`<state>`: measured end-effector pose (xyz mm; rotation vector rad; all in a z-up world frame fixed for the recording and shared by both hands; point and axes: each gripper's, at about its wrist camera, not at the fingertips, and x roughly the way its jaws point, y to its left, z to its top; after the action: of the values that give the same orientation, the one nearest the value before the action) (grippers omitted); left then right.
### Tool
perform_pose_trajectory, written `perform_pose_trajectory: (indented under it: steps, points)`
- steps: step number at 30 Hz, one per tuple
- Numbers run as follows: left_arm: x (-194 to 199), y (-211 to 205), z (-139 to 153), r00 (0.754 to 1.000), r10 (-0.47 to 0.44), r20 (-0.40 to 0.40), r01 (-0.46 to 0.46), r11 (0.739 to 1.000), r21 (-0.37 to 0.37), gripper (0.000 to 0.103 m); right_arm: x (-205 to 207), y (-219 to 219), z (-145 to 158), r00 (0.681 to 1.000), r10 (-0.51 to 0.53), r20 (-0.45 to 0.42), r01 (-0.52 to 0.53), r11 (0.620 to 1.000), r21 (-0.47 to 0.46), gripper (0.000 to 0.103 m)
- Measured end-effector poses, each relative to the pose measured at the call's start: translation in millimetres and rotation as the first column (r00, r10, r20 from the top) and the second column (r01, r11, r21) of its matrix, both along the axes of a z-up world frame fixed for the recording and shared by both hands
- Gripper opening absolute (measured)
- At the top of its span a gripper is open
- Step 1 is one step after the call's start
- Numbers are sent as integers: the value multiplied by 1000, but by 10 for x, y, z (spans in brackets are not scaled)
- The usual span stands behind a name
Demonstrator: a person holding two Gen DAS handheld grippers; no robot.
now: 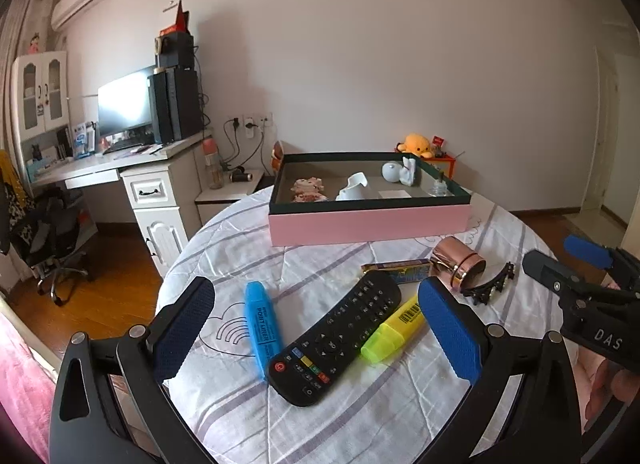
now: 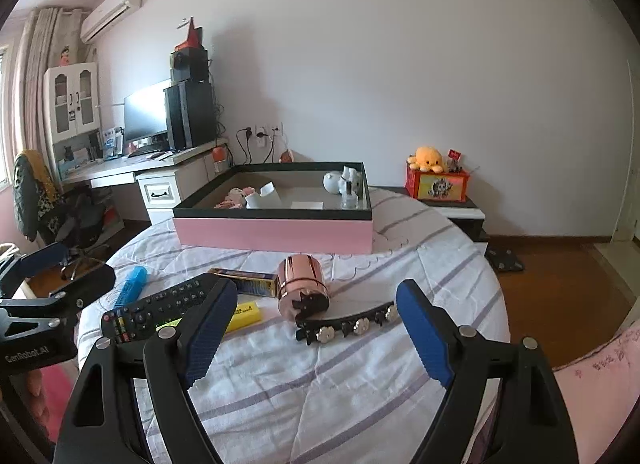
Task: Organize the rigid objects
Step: 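Withdraw both tools from the box back over the bed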
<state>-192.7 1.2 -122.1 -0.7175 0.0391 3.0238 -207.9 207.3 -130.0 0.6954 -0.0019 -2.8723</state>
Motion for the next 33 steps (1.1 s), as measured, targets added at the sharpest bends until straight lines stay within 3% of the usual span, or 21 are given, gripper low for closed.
perform_pose_trajectory:
  steps: [15,33]
  points:
    - [-54,-201,-148,999,24,41,-25,999,28,103,-92,-15,-116,999,0,40,-1,1000,25,83]
    - [-247,-520,-433,988,92,122,-96,995,31,103,-742,-210,-415,982,40,187,-60,993,105,83]
